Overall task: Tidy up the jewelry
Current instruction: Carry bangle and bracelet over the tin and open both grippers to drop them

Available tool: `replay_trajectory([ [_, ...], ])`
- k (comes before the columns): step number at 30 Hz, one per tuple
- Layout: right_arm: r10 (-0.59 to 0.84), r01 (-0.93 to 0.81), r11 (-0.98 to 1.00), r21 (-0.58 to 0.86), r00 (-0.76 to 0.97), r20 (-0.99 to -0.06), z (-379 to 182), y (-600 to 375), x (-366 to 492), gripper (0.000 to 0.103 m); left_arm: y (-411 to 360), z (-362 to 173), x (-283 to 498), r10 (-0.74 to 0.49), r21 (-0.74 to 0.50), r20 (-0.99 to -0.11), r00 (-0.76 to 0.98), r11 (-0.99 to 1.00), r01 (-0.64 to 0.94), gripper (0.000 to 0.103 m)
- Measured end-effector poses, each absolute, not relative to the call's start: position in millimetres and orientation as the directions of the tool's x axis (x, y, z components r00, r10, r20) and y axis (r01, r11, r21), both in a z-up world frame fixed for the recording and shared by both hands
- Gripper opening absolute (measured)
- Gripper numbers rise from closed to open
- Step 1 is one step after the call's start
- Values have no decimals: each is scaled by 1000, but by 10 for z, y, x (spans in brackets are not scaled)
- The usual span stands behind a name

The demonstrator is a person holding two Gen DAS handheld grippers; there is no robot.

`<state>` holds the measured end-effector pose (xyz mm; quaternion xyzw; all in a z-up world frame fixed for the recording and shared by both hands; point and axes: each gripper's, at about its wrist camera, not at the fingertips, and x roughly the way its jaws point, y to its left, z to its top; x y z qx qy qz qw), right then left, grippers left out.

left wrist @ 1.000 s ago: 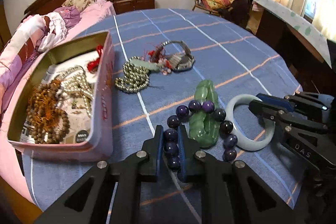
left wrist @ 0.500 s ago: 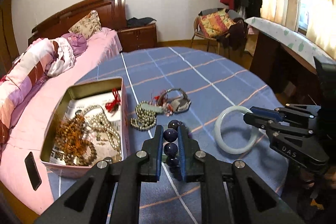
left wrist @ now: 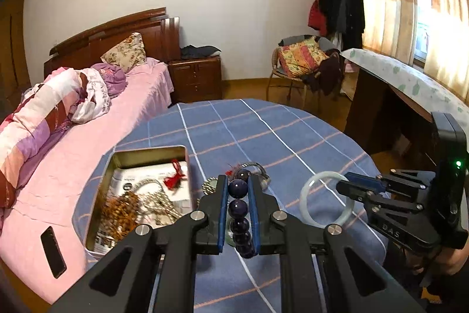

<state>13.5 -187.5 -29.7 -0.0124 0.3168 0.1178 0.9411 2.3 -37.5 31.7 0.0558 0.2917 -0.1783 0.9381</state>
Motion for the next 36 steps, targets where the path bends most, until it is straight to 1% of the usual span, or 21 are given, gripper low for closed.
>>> replay_trajectory([
  [18, 305, -343, 939, 34, 780, -547, 1, -1437, 379, 15, 260, 545, 412, -171, 38, -524, 835, 974, 224, 13],
  [27, 357, -403, 914, 45, 746, -562, 28, -1141, 612, 15, 530, 483, 662, -133, 32, -527, 839, 984, 177, 13],
  [36, 360, -442, 897, 1, 728, -583, 32, -800, 847, 15, 637, 355, 950, -107, 37, -548, 830, 988, 152, 13],
])
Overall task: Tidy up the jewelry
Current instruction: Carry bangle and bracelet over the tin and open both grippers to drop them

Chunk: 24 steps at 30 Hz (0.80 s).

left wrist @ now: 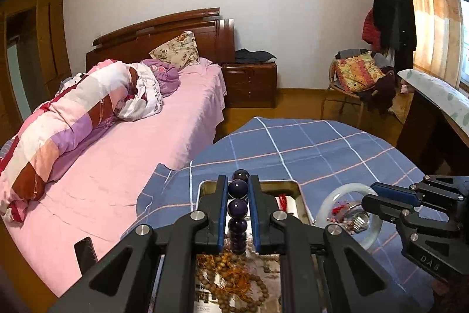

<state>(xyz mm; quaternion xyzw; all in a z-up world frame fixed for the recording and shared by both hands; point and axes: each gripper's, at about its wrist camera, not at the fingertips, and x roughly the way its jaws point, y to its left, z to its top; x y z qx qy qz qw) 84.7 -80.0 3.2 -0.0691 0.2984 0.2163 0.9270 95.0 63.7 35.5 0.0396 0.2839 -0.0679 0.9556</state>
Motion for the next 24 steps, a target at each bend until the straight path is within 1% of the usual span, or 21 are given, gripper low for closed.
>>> replay_trajectory([
  [7, 355, -457, 889, -18, 715, -603, -25, -605, 1060, 15, 719, 264, 1158, -98, 30, -571, 815, 990, 140, 13],
  [24, 339, -464, 885, -26, 682, -648, -219, -362, 1395, 15, 778, 41, 1371, -77, 41, -617, 784, 991, 130, 13],
])
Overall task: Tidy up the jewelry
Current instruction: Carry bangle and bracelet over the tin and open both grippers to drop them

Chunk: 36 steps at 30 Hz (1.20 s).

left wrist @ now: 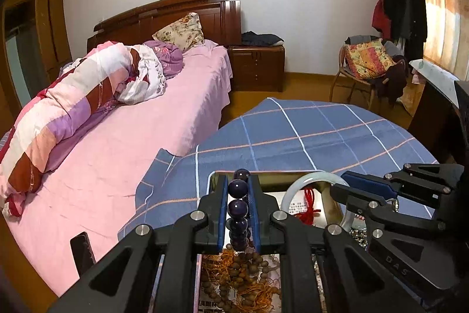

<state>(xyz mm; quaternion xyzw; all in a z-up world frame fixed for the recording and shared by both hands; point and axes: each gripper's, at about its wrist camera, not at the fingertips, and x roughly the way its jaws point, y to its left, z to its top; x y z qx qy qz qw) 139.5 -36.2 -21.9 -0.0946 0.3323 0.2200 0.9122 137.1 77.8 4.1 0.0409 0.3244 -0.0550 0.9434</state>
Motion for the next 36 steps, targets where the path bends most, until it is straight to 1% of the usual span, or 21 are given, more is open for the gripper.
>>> replay_trajectory([
  [11, 319, -456, 890, -24, 658, -682, -373, -312, 1513, 15, 788, -112, 1477, -66, 52, -649, 758, 990, 130, 13],
  [25, 326, -452, 892, 5, 635, -700, -448, -320, 1609, 16, 797, -277, 1535, -45, 49, -692, 721, 993, 109, 15],
  [26, 333, -451, 892, 15, 635, -697, -447, -339, 1609, 16, 794, -281, 1531, -50, 47, -694, 718, 992, 115, 18],
  [28, 352, -451, 891, 41, 632, -691, -433, -376, 1611, 22, 783, -269, 1509, -41, 53, -690, 723, 993, 108, 34],
  [29, 355, -450, 892, 45, 635, -686, -428, -392, 1600, 32, 788, -245, 1492, -34, 56, -680, 733, 994, 98, 53],
  [30, 350, -442, 896, 43, 643, -682, -417, -417, 1587, 42, 797, -234, 1468, -28, 56, -667, 745, 995, 88, 70],
  [31, 351, -437, 898, 48, 646, -677, -404, -445, 1576, 44, 804, -209, 1438, -24, 55, -653, 757, 995, 79, 74],
  [32, 358, -436, 898, 60, 645, -675, -388, -483, 1561, 46, 808, -170, 1395, -31, 47, -640, 768, 996, 79, 75],
  [34, 359, -424, 903, 70, 654, -666, -344, -599, 1516, 47, 805, -144, 1359, -41, 40, -640, 767, 996, 86, 75],
  [36, 351, -407, 911, 74, 667, -657, -307, -724, 1471, 52, 810, -139, 1306, -30, 41, -637, 771, 996, 73, 75],
])
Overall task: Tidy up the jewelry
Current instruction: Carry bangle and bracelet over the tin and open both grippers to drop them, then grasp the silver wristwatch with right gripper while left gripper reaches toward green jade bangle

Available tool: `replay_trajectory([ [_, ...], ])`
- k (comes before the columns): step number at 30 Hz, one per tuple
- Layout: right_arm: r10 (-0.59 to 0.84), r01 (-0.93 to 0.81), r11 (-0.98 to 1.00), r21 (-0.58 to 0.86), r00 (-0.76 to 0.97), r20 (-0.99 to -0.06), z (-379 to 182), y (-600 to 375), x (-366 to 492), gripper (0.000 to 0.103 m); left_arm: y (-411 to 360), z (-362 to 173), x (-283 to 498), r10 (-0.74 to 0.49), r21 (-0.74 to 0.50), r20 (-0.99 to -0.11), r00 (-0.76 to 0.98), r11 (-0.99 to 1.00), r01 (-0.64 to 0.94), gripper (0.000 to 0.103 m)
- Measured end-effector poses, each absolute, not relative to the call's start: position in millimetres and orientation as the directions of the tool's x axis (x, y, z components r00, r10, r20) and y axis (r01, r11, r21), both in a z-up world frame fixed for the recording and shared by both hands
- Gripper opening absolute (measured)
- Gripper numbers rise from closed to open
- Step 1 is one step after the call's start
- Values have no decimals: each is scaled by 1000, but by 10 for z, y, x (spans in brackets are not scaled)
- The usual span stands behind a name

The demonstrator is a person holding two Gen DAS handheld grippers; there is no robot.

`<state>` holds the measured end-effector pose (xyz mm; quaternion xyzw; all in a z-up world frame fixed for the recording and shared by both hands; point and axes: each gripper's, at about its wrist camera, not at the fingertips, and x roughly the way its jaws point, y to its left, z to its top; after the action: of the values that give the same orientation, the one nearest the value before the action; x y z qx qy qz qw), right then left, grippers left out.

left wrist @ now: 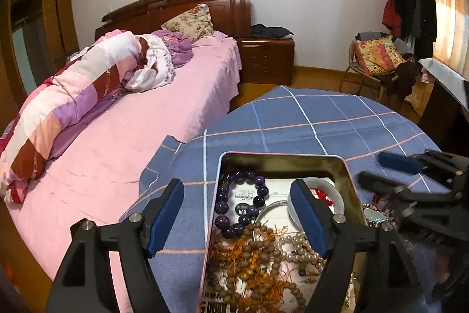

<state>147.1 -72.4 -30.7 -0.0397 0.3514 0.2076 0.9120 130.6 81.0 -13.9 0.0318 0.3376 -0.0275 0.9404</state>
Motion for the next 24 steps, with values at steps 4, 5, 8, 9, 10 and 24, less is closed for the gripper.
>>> replay_trajectory([
  [4, 287, -324, 944, 69, 697, -657, -268, -1115, 1338, 56, 804, -185, 1177, 1, 45, -633, 774, 998, 35, 75],
  [5, 275, -310, 948, 67, 698, -661, -273, -1169, 1319, 56, 806, -202, 1139, 6, 39, -633, 774, 999, 25, 75],
  [8, 238, -275, 960, 57, 692, -682, -344, -1348, 1247, 56, 814, -227, 1037, 21, 24, -627, 778, 1000, -8, 75],
  [9, 231, -272, 961, 50, 688, -688, -371, -1375, 1221, 56, 832, -228, 1010, 25, 18, -626, 780, 1000, -18, 75],
  [10, 223, -272, 962, 40, 686, -693, -405, -1397, 1184, 56, 835, -228, 976, 29, 11, -624, 781, 1000, -28, 75],
  [24, 189, -259, 966, 15, 660, -727, -638, -1556, 1175, 56, 584, -359, 873, 48, 44, -660, 750, 999, -25, 75],
])
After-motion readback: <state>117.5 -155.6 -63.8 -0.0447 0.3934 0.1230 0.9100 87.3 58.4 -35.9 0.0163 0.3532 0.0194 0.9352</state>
